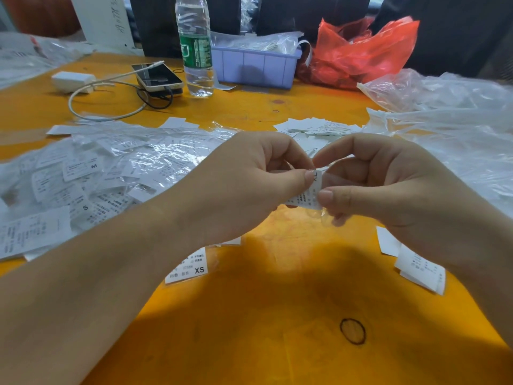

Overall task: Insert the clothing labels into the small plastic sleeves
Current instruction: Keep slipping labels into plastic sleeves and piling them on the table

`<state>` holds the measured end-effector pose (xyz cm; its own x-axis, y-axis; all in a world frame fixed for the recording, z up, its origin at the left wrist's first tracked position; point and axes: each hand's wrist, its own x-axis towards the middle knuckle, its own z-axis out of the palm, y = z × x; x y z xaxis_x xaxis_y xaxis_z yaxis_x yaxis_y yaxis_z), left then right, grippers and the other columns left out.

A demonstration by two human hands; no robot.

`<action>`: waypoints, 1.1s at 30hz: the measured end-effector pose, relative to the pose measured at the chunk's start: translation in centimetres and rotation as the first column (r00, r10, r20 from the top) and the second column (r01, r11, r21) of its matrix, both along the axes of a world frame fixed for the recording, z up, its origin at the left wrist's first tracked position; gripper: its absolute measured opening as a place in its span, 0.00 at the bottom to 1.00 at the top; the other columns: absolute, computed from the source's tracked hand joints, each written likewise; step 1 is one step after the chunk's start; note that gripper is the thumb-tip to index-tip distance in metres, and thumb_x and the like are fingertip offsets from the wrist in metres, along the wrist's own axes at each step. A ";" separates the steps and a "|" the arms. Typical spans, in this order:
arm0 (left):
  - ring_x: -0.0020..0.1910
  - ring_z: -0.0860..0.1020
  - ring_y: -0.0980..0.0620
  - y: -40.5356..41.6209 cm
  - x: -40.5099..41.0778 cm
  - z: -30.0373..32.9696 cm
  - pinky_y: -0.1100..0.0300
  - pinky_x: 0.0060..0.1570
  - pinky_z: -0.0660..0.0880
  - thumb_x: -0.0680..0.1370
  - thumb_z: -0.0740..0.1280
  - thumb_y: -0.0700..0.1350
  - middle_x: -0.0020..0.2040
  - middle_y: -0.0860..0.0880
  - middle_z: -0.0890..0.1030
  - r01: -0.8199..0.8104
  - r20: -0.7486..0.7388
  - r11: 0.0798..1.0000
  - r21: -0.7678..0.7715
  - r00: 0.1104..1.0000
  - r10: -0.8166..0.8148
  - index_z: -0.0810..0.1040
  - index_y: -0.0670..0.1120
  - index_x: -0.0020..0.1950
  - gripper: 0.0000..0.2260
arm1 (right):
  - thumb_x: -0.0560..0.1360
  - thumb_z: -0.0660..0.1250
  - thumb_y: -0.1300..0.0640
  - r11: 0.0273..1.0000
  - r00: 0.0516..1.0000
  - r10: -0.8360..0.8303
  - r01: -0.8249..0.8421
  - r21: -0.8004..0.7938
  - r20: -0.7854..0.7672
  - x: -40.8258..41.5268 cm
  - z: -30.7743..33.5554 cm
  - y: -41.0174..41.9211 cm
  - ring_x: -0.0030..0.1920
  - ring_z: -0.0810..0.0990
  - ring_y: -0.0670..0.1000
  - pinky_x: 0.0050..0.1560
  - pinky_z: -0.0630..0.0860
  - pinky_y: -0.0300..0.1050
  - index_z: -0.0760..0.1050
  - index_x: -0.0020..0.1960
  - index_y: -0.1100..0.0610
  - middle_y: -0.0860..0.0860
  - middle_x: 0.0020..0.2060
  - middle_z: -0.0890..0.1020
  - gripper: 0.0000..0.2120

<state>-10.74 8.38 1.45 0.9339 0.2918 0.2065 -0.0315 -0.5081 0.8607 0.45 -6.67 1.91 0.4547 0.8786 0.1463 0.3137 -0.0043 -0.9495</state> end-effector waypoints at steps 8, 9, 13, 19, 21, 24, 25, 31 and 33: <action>0.34 0.76 0.57 -0.3 -0.2 -0.3 0.65 0.30 0.70 0.75 0.72 0.49 0.35 0.55 0.81 -0.045 0.097 0.949 0.313 0.995 0.015 0.81 0.53 0.45 0.02 | 0.62 0.71 0.59 1.000 1.000 -0.006 0.006 -0.005 -0.002 0.0 0.0 0.0 0.34 0.78 0.53 0.34 0.77 0.45 0.77 0.52 0.59 0.57 0.35 0.82 0.19; 0.33 0.77 0.57 -0.3 -0.2 -0.3 0.63 0.31 0.71 0.74 0.72 0.50 0.35 0.54 0.81 -0.034 0.092 0.960 0.280 0.996 0.008 0.81 0.53 0.45 0.03 | 0.62 0.71 0.59 1.000 1.000 -0.010 0.010 0.004 -0.001 0.0 0.0 0.0 0.33 0.78 0.52 0.33 0.77 0.44 0.77 0.52 0.59 0.56 0.34 0.82 0.19; 0.30 0.78 0.54 0.2 -0.2 0.2 0.60 0.26 0.73 0.72 0.74 0.52 0.37 0.52 0.83 0.003 0.037 0.999 0.054 0.999 -0.005 0.80 0.53 0.48 0.08 | 0.62 0.74 0.62 0.993 0.997 -0.077 0.076 0.089 0.000 0.2 0.2 -0.1 0.30 0.78 0.50 0.32 0.77 0.40 0.77 0.49 0.59 0.53 0.31 0.81 0.16; 0.29 0.77 0.58 0.7 0.2 0.2 0.64 0.26 0.72 0.77 0.69 0.42 0.35 0.51 0.84 -0.026 -0.021 0.980 -0.199 1.000 0.022 0.79 0.48 0.50 0.03 | 0.63 0.76 0.62 0.985 0.993 -0.116 0.119 0.123 -0.027 0.7 0.3 -0.3 0.33 0.80 0.51 0.34 0.79 0.41 0.77 0.49 0.58 0.53 0.34 0.84 0.16; 0.28 0.77 0.59 0.6 0.2 0.1 0.68 0.26 0.71 0.77 0.69 0.41 0.34 0.52 0.84 -0.026 0.012 0.988 -0.152 1.000 0.028 0.79 0.48 0.49 0.03 | 0.63 0.77 0.62 0.987 0.994 -0.110 0.112 0.111 -0.031 0.6 0.2 -0.2 0.32 0.81 0.50 0.34 0.80 0.41 0.77 0.49 0.58 0.53 0.33 0.84 0.17; 0.28 0.77 0.61 0.4 0.1 0.1 0.72 0.26 0.70 0.78 0.68 0.40 0.34 0.55 0.84 -0.008 0.061 0.996 -0.087 0.998 0.013 0.78 0.49 0.48 0.03 | 0.63 0.77 0.60 0.989 0.993 -0.117 0.117 0.090 -0.003 0.3 0.2 0.0 0.34 0.82 0.50 0.34 0.80 0.41 0.77 0.49 0.58 0.53 0.35 0.85 0.17; 0.29 0.78 0.61 0.4 0.0 0.1 0.72 0.26 0.70 0.78 0.68 0.41 0.34 0.56 0.84 0.001 0.071 0.998 -0.064 0.997 0.003 0.78 0.49 0.47 0.04 | 0.62 0.75 0.59 0.990 0.993 -0.118 0.117 0.085 0.005 0.3 0.2 -0.1 0.35 0.82 0.51 0.34 0.80 0.41 0.76 0.49 0.58 0.53 0.36 0.85 0.17; 0.36 0.82 0.53 0.0 -0.1 -0.1 0.52 0.37 0.79 0.73 0.68 0.48 0.39 0.54 0.84 0.054 0.071 0.996 0.068 0.996 -0.059 0.79 0.54 0.47 0.04 | 0.62 0.75 0.61 0.997 0.998 -0.063 0.062 0.050 0.008 0.0 0.1 0.0 0.34 0.82 0.52 0.33 0.78 0.42 0.77 0.50 0.59 0.57 0.37 0.85 0.17; 0.36 0.81 0.51 -0.1 -0.1 -0.2 0.52 0.37 0.78 0.73 0.68 0.49 0.39 0.53 0.84 0.068 0.061 0.995 0.074 0.996 -0.073 0.79 0.54 0.48 0.05 | 0.61 0.73 0.59 0.997 0.998 -0.061 0.061 0.050 0.009 0.0 0.0 0.1 0.33 0.81 0.51 0.32 0.77 0.43 0.76 0.50 0.59 0.57 0.36 0.84 0.18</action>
<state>-10.86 8.32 1.28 0.9360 0.2083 0.2837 -0.1225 -0.5629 0.8174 0.45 -6.60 1.89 0.5053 0.8409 0.1939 0.3244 0.0232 -0.9456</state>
